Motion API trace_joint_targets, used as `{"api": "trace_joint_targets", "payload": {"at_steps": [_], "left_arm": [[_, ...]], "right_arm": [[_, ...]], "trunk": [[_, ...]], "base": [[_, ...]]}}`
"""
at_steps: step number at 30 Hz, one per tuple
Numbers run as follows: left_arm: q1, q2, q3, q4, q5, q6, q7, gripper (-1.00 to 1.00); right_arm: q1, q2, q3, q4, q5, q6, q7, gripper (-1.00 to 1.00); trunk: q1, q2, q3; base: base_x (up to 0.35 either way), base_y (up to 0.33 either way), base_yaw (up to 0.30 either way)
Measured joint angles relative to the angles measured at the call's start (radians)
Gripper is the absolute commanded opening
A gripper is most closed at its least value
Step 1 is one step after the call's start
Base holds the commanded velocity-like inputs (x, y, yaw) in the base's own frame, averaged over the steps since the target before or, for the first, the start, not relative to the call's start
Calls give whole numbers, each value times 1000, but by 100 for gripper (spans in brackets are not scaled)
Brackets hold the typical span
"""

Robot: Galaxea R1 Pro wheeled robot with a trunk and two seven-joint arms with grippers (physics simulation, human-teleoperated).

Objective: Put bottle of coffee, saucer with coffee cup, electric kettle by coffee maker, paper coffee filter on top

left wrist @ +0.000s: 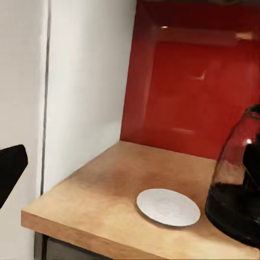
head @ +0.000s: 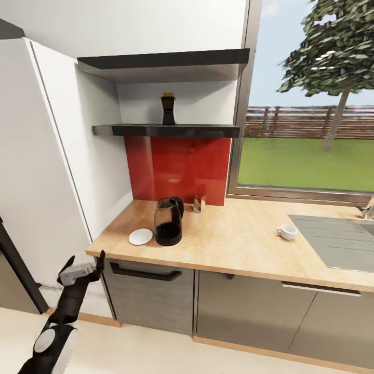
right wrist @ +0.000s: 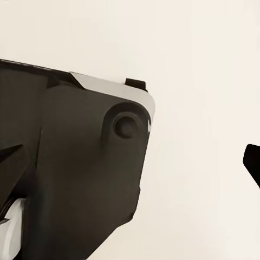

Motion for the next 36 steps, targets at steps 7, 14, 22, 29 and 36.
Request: {"api": "trace_joint_targets", "payload": {"at_steps": [7,14,22,29,36], "left_arm": [[-306,-125,-107,-22,-194,190,136,100],[-643,-220,-236,4,-289,445,198,100],[-1097,-228,-270,295,-276,627,200,100],[-1430,-226,-269,669,-201,638,193,100],[-1687,-223,-266,993,-191,636,192,100]], "right_arm": [[0,-1,1,4,1,-47,0,100],[0,0,1,6,1,-52,0,100],[0,0,1,6,1,-52,0,100],[0,-2,1,7,2,-52,0,100],[1,-3,1,7,1,-51,0,100]], "trunk": [[0,0,0],[0,0,0],[0,0,0],[0,0,0],[0,0,0]], "base": [[0,0,0],[0,0,0],[0,0,0],[0,0,-37],[0,0,-243]]}}
